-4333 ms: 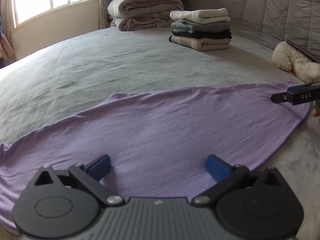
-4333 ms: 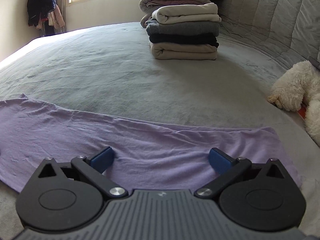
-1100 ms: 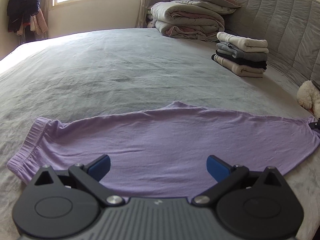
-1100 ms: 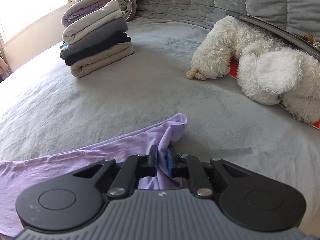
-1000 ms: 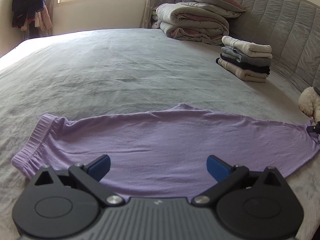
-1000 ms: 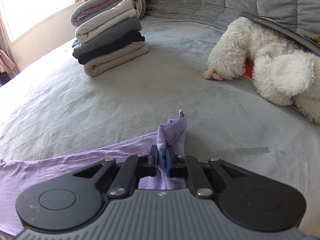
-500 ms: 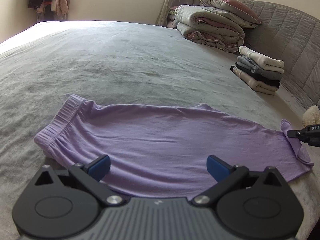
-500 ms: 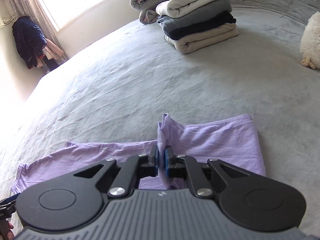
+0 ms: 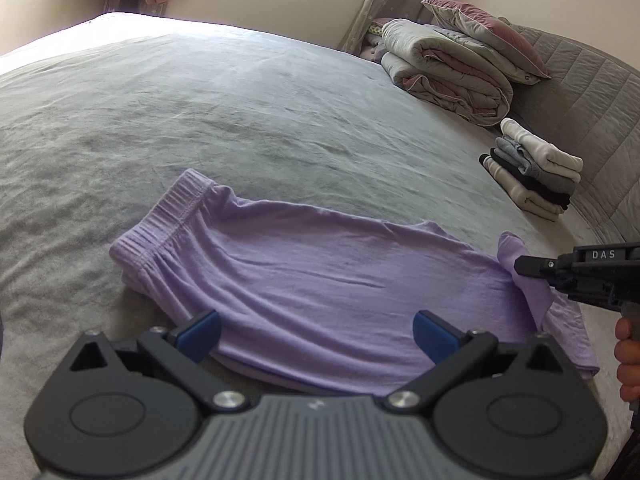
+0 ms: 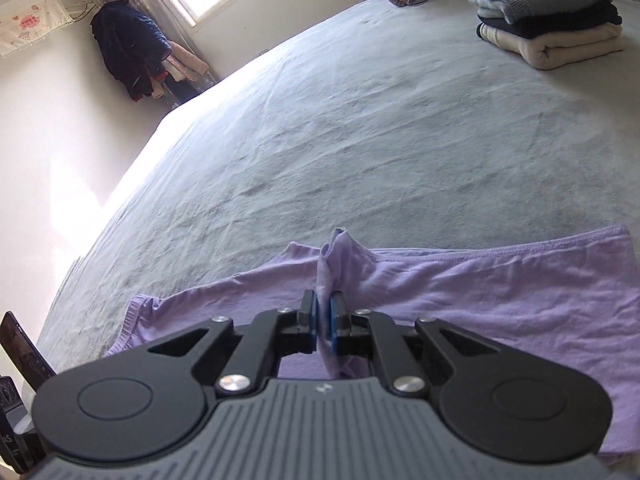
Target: Fold clothes
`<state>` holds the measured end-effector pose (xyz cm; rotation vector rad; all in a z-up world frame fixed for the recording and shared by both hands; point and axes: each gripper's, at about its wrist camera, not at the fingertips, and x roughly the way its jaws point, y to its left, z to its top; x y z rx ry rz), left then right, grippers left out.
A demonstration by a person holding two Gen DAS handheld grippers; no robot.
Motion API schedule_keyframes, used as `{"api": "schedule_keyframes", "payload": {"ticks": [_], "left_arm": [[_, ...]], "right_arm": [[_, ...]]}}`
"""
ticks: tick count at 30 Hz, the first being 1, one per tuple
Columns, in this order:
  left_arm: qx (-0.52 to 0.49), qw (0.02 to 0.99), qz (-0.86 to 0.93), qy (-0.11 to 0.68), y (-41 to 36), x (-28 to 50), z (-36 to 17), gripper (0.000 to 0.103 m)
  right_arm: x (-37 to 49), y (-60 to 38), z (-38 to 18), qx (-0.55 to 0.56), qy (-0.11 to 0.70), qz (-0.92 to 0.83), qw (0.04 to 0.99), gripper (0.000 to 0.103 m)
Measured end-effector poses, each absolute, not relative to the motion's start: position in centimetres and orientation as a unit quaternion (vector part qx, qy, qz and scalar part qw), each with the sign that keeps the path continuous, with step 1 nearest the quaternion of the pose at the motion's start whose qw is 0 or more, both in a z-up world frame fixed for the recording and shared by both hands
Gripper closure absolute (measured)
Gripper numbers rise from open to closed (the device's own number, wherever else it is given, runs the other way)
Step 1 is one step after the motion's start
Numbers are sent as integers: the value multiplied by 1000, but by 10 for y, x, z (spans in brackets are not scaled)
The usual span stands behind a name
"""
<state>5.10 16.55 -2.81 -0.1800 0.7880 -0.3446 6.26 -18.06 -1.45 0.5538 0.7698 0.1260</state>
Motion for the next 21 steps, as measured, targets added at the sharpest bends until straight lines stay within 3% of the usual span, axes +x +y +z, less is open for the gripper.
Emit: {"api": "schedule_keyframes", "payload": {"ticks": [9,21], "left_arm": [[-89,913,-135,375,195,44,-27,3],[-127,914,-97,373,233,38,-29,31]], "right_arm": [[93,-111,-16,273,384,120,874,94],[121,-15,-15,266,406,196,852,94]]}}
